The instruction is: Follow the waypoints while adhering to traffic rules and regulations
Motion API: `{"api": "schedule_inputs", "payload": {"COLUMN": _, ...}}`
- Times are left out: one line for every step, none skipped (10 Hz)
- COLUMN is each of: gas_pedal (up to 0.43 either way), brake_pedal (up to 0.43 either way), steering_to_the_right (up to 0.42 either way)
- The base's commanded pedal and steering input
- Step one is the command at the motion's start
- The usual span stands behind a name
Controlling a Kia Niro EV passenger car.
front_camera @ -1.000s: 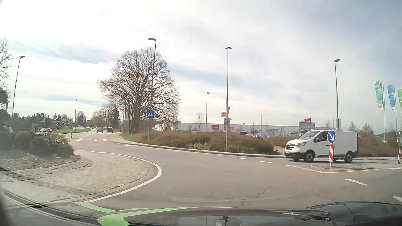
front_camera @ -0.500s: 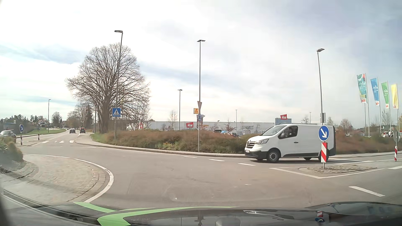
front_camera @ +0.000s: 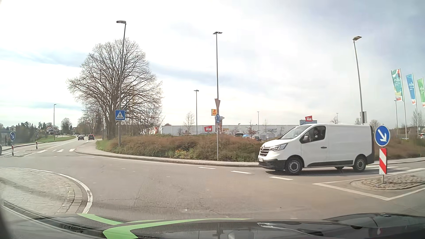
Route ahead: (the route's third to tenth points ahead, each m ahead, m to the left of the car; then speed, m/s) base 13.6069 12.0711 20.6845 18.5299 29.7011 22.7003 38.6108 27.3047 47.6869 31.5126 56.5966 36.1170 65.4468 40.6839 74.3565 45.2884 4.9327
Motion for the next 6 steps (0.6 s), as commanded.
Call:
{"api": "schedule_inputs", "payload": {"gas_pedal": 0.177, "brake_pedal": 0.000, "steering_to_the_right": -0.204}}
{"api": "schedule_inputs", "payload": {"gas_pedal": 0.177, "brake_pedal": 0.000, "steering_to_the_right": -0.231}}
{"api": "schedule_inputs", "payload": {"gas_pedal": 0.177, "brake_pedal": 0.000, "steering_to_the_right": -0.253}}
{"api": "schedule_inputs", "payload": {"gas_pedal": 0.177, "brake_pedal": 0.000, "steering_to_the_right": -0.277}}
{"api": "schedule_inputs", "payload": {"gas_pedal": 0.177, "brake_pedal": 0.000, "steering_to_the_right": -0.296}}
{"api": "schedule_inputs", "payload": {"gas_pedal": 0.177, "brake_pedal": 0.000, "steering_to_the_right": -0.309}}
